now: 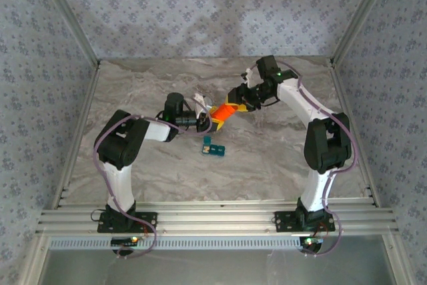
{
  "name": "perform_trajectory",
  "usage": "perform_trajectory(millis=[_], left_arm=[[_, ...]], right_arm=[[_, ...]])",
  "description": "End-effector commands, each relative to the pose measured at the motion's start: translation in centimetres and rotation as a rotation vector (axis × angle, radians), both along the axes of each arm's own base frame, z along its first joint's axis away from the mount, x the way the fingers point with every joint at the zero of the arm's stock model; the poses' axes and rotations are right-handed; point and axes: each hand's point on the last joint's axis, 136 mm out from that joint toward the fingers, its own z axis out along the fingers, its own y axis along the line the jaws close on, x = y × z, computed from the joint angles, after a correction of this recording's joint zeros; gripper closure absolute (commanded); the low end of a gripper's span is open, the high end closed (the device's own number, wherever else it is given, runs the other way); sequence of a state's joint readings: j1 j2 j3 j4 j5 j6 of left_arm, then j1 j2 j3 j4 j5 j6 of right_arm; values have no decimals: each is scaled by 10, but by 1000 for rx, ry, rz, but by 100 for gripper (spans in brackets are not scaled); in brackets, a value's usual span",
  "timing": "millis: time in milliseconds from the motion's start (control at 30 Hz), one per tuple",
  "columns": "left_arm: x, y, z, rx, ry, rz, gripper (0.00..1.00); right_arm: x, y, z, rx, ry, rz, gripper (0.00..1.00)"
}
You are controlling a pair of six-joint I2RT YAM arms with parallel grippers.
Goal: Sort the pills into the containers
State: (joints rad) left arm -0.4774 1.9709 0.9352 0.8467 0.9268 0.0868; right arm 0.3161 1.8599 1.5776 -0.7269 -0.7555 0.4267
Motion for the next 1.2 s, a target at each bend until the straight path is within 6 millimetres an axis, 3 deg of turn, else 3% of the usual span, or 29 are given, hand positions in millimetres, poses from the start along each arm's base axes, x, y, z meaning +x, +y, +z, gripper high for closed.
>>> perform_trajectory(millis=[0, 567, 767, 967, 1167], left_arm=[[-2, -12, 61, -85, -182, -46, 100], [2, -13, 54, -89, -160, -24, 100], [1, -12, 52, -87, -149, -24, 100], [3, -12, 49, -95, -137, -14, 100], [4, -10, 51, -123, -128, 13, 100]], right_arm=[[-10, 16, -2, -1, 45, 28, 51], [-1, 4, 14, -1, -10, -21, 40], [2, 0, 20, -1, -44, -35, 27], [14, -9, 43, 26, -127, -77, 17], [41, -42, 73, 56, -287, -229, 14]])
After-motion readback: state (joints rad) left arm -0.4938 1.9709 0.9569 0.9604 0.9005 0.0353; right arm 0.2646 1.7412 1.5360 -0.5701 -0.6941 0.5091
